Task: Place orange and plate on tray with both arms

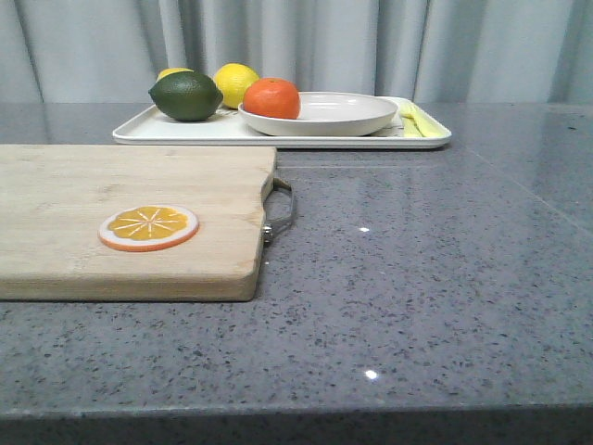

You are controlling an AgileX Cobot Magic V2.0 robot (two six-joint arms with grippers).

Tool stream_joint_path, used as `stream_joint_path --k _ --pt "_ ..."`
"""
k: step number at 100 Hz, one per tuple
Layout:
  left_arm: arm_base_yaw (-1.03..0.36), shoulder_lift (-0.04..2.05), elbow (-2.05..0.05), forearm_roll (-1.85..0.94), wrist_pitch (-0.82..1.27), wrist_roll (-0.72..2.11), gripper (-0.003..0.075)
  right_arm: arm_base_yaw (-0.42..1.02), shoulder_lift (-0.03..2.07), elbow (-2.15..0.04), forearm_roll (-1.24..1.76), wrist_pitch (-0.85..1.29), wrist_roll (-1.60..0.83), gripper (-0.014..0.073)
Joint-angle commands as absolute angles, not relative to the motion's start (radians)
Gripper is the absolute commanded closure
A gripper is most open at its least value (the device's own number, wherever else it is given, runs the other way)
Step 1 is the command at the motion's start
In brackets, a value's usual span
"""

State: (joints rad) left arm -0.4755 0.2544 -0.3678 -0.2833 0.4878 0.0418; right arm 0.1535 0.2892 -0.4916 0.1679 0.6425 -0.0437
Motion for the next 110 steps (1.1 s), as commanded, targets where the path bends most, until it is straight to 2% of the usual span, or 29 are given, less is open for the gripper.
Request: stream_joint_path --k 1,94,110 --pt "-0.474 0.251 -0.393 -0.303 0.435 0.043 0.0739 0.151 0.297 -0.511 0.166 0.556 -0.055 0.0662" --pt "-0.474 0.251 -0.386 -0.296 0.438 0.043 0.0739 0.151 0.297 -0.511 0.167 0.576 -0.055 0.0662" --pt "-0.463 0.244 -0.328 -0.257 0.320 0.043 0.0739 0.151 0.297 -0.511 0.167 0.576 -0.055 0.0662"
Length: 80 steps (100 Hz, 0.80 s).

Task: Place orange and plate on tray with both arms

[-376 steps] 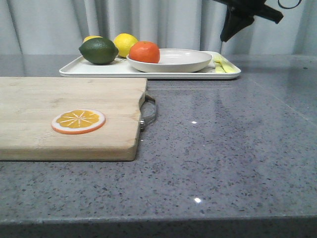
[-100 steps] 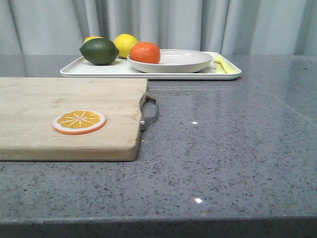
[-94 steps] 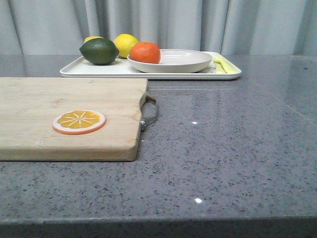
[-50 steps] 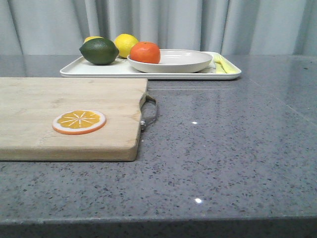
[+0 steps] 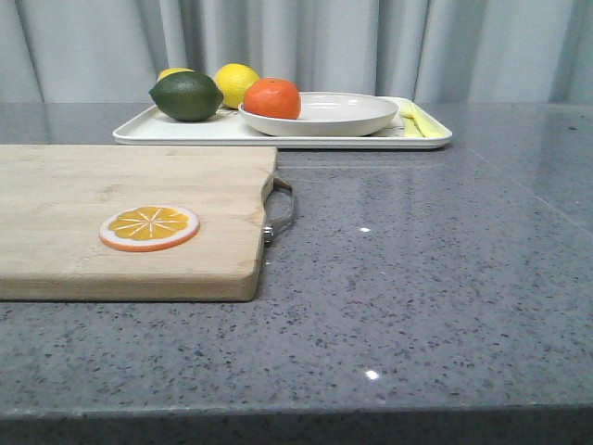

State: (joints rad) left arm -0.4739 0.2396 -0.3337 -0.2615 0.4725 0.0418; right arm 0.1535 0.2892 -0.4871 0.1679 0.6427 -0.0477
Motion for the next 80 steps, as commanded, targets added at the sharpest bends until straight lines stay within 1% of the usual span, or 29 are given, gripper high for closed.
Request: stream_joint_path --k 1,14,31,49,80 --pt "-0.461 0.244 -0.324 -0.257 0.311 0.043 0.0739 0.151 0.297 -0.511 0.167 0.576 -0.055 0.0662" --pt "-0.411 0.211 -0.252 -0.257 0.133 0.043 0.0739 0.151 0.297 -0.511 0.167 0.576 -0.055 0.0662" --pt "-0.320 0.146 -0.154 -0.255 0.000 0.043 0.0739 0.151 0.297 -0.511 0.167 0.576 -0.055 0.0662" --pt "-0.210 0.078 -0.070 -0.165 -0.038 0.043 0.0739 0.151 0.297 -0.511 0.167 0.576 -0.055 0.0662" --pt "-0.023 -0.019 0.017 -0.144 -0.042 0.043 0.0739 0.151 0.297 -0.511 0.167 0.576 -0.055 0.0662"
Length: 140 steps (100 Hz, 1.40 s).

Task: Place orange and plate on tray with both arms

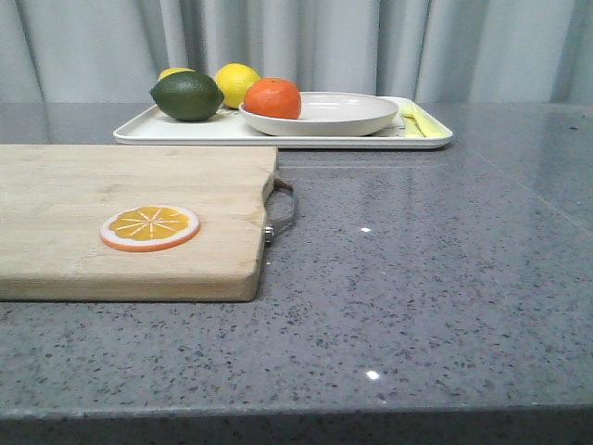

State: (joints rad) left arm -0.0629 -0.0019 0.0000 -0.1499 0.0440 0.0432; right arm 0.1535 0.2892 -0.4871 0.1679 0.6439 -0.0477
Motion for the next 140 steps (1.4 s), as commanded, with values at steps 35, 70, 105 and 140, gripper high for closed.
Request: stream_joint_path --k 35,70,105,140 --pt "0.073 -0.035 0.024 -0.144 0.011 0.043 0.0739 0.151 0.297 -0.511 0.167 0.576 -0.055 0.0662" --pt "0.073 -0.035 0.024 -0.144 0.011 0.043 0.0739 0.151 0.297 -0.511 0.167 0.576 -0.055 0.0662" --pt "0.073 -0.035 0.024 -0.144 0.011 0.043 0.0739 0.151 0.297 -0.511 0.167 0.576 -0.055 0.0662" --pt "0.073 -0.035 0.024 -0.144 0.011 0.043 0.0739 0.151 0.297 -0.508 0.167 0.576 -0.055 0.0662"
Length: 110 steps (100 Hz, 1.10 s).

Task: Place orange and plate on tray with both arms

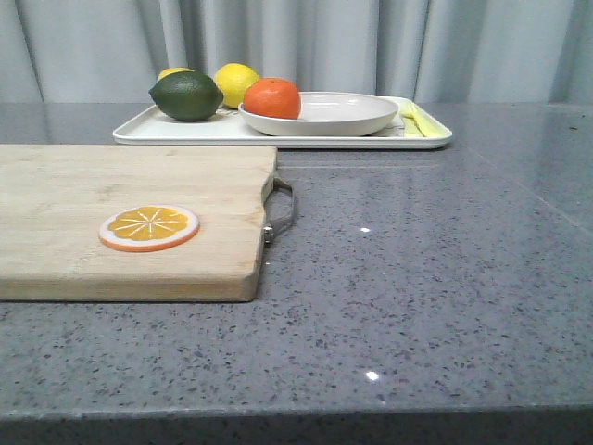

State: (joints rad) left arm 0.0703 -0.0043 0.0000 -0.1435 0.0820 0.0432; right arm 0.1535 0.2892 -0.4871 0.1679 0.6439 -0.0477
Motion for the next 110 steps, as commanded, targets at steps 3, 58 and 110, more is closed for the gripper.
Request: stream_joint_path --k 3,58,110 --pt "0.073 -0.035 0.024 -0.144 0.011 0.043 0.0739 0.151 0.297 -0.504 0.167 0.576 -0.055 0.0662" --pt "0.073 -0.035 0.024 -0.144 0.011 0.043 0.0739 0.081 0.131 -0.164 0.031 0.020 0.087 0.0662" --pt "0.073 -0.035 0.024 -0.144 0.011 0.043 0.0739 0.025 -0.031 0.028 -0.081 -0.112 0.186 0.0662"
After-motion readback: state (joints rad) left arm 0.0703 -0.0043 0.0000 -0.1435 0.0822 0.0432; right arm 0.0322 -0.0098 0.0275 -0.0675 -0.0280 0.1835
